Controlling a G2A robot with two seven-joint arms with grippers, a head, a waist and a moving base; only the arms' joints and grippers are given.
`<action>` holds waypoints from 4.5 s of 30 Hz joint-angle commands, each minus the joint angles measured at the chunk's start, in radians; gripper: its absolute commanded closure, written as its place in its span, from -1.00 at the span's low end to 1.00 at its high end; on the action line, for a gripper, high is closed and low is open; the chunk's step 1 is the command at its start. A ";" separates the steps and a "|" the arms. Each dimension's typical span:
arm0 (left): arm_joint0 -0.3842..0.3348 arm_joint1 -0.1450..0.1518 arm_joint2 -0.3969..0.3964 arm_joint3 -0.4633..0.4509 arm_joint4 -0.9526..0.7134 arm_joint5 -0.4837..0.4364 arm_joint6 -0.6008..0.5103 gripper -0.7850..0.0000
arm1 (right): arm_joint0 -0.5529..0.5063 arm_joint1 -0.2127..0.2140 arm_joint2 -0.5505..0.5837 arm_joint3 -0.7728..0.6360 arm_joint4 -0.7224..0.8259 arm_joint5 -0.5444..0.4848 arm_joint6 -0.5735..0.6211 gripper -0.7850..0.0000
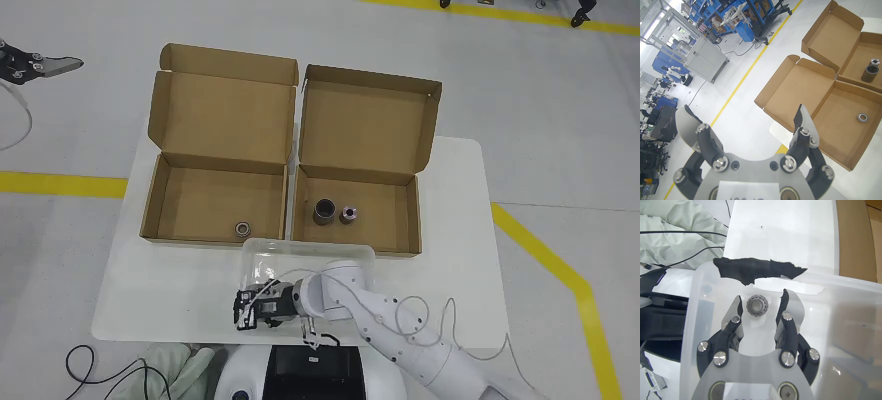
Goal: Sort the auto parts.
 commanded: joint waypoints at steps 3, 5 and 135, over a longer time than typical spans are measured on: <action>0.000 0.000 0.000 0.000 0.000 0.000 0.000 -1.00 | 0.012 -0.007 -0.019 0.019 -0.003 0.007 0.011 0.11; 0.000 0.000 0.000 0.000 0.000 0.000 0.000 -1.00 | 0.021 -0.011 -0.032 0.026 -0.010 0.006 0.018 0.09; 0.000 0.000 0.000 0.000 0.000 0.000 0.000 -1.00 | 0.018 0.110 0.362 -0.659 0.008 0.256 -0.440 1.00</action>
